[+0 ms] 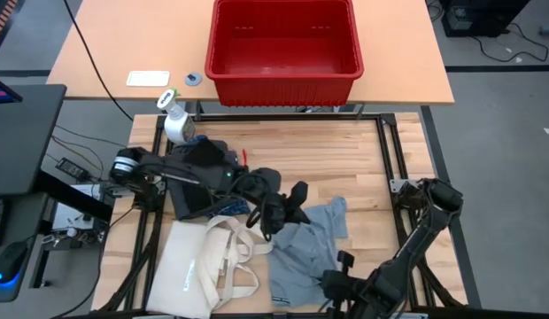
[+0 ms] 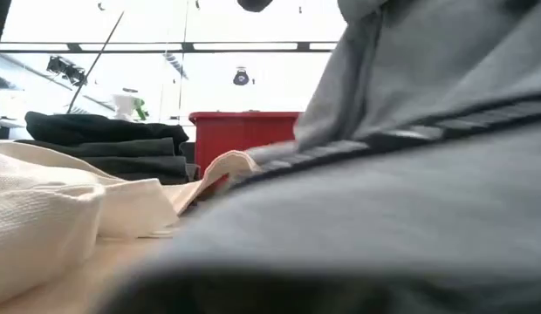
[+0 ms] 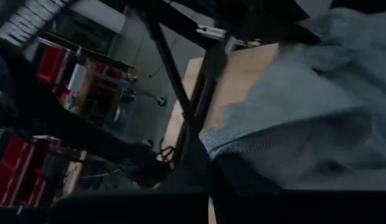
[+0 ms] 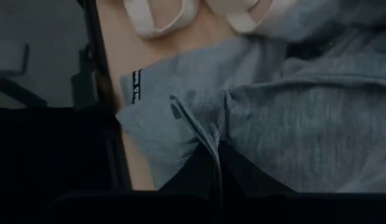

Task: Fold Laundry from Bin
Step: Fold the gray shirt

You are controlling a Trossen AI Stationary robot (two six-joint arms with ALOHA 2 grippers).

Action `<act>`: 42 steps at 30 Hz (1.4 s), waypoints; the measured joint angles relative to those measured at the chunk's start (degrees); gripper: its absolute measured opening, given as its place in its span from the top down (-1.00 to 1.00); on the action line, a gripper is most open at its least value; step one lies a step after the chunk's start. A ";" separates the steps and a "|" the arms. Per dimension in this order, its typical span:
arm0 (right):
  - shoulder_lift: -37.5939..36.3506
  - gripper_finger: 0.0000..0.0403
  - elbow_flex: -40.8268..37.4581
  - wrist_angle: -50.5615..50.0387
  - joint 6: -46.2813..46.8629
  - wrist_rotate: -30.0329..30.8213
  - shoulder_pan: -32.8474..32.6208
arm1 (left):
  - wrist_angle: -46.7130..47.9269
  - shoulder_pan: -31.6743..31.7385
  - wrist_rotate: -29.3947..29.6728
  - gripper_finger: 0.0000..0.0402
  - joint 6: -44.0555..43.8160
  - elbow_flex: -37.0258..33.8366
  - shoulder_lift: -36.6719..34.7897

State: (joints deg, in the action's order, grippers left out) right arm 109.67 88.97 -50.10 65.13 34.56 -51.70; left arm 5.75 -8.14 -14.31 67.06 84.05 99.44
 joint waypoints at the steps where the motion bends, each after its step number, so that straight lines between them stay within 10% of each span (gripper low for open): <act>1: 0.00 0.92 -0.05 -0.09 1.04 -0.38 -0.45 | -0.44 0.00 -0.09 1.00 0.09 -0.02 0.70; 8: 0.09 0.81 -5.42 -0.01 8.73 -8.37 -2.26 | -4.23 0.11 -0.13 0.96 -0.81 -0.04 3.65; 15: 0.63 0.27 -9.44 -1.03 18.80 -22.10 -2.38 | -9.22 0.70 3.22 0.80 -5.03 0.00 8.48; 24: 0.63 -0.19 -9.14 0.03 24.38 -29.31 -3.45 | -8.47 2.97 4.31 0.09 -11.99 -0.04 9.84; 33: 0.63 -0.20 -9.14 7.65 33.27 -39.26 -6.68 | -9.49 3.54 4.24 -0.61 -18.33 0.01 6.38; 42: -0.95 -0.14 -9.11 6.55 43.22 -36.58 -9.94 | -15.44 4.75 2.25 -0.72 -22.17 -0.04 6.01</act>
State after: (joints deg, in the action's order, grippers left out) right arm 108.71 79.85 -43.55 108.35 -2.01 -61.65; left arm -9.69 -3.39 -12.05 44.90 84.01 105.45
